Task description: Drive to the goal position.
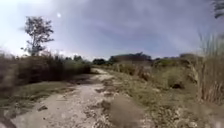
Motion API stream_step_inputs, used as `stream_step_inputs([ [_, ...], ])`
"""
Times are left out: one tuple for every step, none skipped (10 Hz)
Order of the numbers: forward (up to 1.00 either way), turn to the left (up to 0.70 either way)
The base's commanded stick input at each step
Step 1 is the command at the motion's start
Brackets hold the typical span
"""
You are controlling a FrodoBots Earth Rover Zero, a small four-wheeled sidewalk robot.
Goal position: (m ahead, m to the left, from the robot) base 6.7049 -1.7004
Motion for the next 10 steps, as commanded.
stream_step_inputs([
  [0.85,0.04],
  [0.85,0.0],
  [0.85,0.0],
  [0.85,0.0],
  [0.85,0.0],
  [0.85,0.0],
  [0.85,0.0],
  [0.85,0.0],
  [0.85,0.0],
  [0.85,0.0],
])
